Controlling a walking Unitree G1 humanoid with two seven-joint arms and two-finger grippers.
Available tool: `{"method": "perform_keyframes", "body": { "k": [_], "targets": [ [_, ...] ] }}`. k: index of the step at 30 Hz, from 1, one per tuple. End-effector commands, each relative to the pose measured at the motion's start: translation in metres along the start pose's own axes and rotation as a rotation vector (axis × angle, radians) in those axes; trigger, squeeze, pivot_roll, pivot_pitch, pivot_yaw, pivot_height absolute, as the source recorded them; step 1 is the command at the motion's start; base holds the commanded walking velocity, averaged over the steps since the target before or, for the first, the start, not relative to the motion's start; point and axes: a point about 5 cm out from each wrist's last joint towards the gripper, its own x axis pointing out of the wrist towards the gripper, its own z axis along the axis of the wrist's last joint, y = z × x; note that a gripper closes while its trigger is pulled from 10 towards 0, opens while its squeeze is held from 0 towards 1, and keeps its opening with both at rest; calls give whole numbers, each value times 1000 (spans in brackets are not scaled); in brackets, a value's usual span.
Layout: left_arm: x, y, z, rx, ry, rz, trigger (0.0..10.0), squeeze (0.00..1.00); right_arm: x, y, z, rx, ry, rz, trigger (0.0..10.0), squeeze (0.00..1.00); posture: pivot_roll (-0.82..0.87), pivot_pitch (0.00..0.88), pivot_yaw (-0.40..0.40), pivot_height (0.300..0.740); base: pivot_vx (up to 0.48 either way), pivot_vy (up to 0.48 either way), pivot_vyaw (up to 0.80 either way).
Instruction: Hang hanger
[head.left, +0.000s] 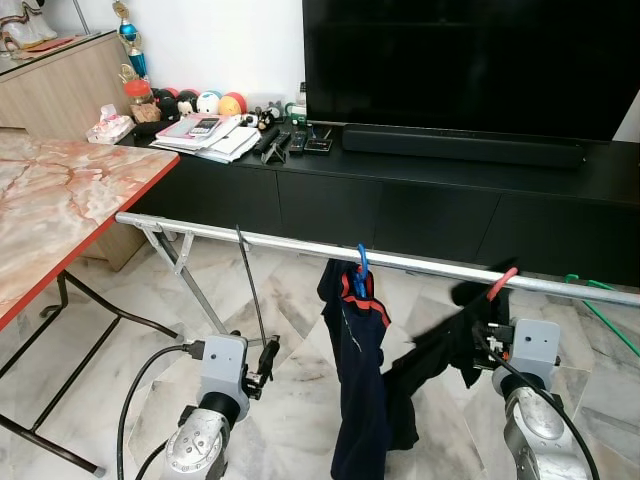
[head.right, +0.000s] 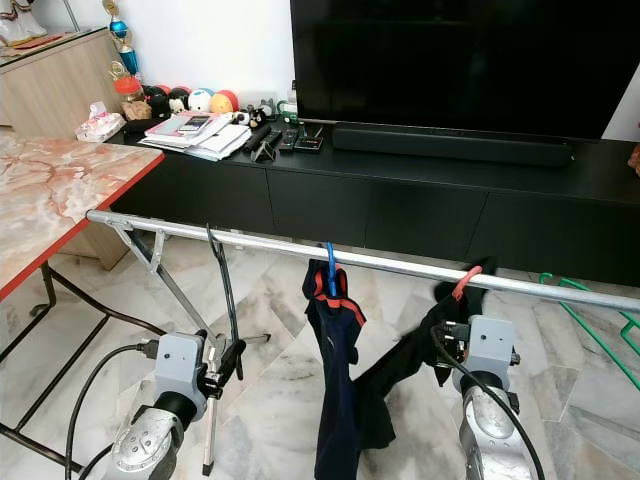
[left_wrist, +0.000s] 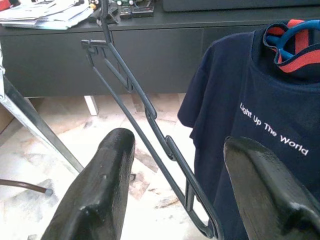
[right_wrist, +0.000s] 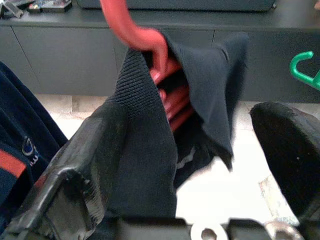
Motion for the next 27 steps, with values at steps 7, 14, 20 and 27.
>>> {"method": "perform_keyframes", "body": {
  "k": [7, 14, 20, 27],
  "targets": [
    [0, 0, -2, 6, 9, -4, 10000, 0, -8, 10, 9, 24, -81, 50, 10000, 0, 12, 72, 35, 740, 0, 0, 0],
    [1, -1, -2, 6, 9, -8, 10000, 0, -19, 11, 12, 42, -124, 74, 10000, 0, 5, 72, 34, 740, 0, 0, 0],
    [2, -3, -2, 2, 10, -14, 10000, 0, -25, 10, 8, 37, -102, 66, 10000, 0, 1, 72, 33, 740, 0, 0, 0],
    [1, -2, -2, 3, 8, -10, 10000, 0, -27, 20, 11, 70, -107, 126, 10000, 0, 5, 70, 30, 740, 0, 0, 0]
  ]
}}
